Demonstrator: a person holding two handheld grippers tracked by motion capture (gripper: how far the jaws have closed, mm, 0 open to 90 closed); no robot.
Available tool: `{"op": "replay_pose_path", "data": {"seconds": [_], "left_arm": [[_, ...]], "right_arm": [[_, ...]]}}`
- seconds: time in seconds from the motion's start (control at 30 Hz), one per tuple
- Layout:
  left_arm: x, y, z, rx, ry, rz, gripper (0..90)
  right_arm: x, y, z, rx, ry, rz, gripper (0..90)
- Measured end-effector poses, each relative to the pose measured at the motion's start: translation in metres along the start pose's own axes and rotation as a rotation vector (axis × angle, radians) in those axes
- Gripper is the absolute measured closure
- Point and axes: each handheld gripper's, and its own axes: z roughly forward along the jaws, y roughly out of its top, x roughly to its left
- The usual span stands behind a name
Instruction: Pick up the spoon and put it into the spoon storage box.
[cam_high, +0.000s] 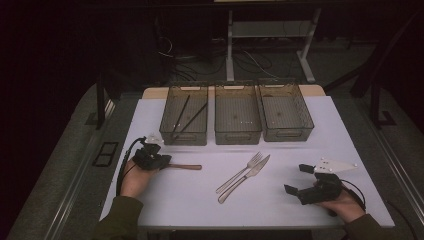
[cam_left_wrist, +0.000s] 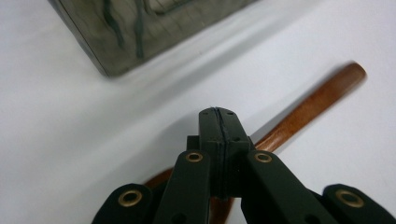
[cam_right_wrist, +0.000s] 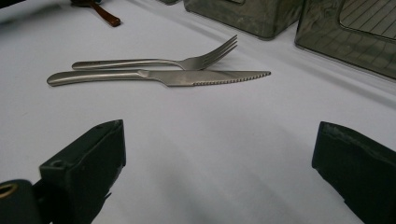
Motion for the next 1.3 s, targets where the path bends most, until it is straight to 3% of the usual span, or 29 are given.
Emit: {"op": "replay_pose_path", "data": {"seconds": [0.17, 0.27, 0.47, 0.57, 0.9, 1.3], "left_arm": [[-0.002, -0.006, -0.004, 0.006, -0.009, -0.005, 88.9], [0.0, -0.005, -0.006, -0.022, -0.014, -0.014, 88.6], [0.006, -0.009, -0.025, -0.13, -0.082, -0.073, 70.7], [0.01, -0.015, -0.031, -0.147, -0.091, -0.093, 62.4], [0.019, -0.039, -0.039, -0.166, -0.065, -0.133, 44.0], [0.023, -0.047, -0.033, -0.108, -0.066, -0.127, 41.1]], "right_arm": [[0.0, 0.0, 0.0, 0.0, 0.001, -0.002, 2.3], [0.0, 0.0, 0.0, 0.0, 0.001, -0.002, 2.3], [0.0, 0.0, 0.0, 0.002, 0.0, -0.001, 2.3], [0.0, 0.0, 0.0, 0.001, 0.002, -0.004, 2.3], [0.0, 0.0, 0.0, 0.002, 0.001, -0.004, 2.3], [0.0, -0.001, 0.001, 0.006, 0.0, -0.003, 2.3]]}}
